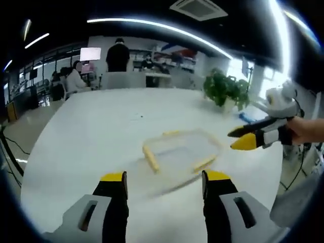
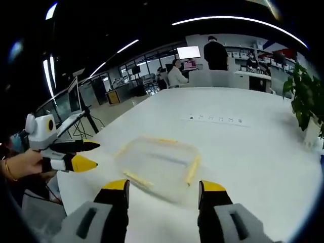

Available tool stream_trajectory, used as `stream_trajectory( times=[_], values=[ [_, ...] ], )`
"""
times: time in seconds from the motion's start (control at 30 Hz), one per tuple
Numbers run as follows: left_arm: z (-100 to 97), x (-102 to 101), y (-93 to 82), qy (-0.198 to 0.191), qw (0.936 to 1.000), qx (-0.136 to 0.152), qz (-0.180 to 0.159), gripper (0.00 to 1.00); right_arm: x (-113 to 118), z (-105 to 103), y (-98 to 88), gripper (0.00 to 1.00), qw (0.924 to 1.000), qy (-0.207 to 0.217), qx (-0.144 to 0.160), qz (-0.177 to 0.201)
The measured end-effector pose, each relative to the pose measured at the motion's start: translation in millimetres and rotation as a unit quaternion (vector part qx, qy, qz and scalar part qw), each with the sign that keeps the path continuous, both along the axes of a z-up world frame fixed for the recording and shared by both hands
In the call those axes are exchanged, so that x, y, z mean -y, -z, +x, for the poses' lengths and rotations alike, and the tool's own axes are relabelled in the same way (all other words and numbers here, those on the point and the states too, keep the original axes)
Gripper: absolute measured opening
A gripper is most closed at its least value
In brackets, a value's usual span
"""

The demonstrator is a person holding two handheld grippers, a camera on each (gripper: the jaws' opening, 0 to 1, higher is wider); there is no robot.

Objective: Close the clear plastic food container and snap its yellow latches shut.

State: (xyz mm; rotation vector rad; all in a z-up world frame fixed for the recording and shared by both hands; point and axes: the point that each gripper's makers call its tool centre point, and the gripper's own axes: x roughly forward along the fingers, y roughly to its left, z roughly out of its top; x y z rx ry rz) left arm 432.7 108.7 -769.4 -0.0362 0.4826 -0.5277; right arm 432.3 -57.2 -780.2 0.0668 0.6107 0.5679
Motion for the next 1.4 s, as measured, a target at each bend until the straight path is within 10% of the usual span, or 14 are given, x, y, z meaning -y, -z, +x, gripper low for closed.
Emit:
stream_trajectory(
  times=[1.4],
  values=[
    [-132.2, -40, -8.8, -0.031, 0.9994, 0.009, -0.015, 0.61, 21, -146, 1.9, 0.6, 0.9989, 0.044, 0.012, 0.008]
  ],
)
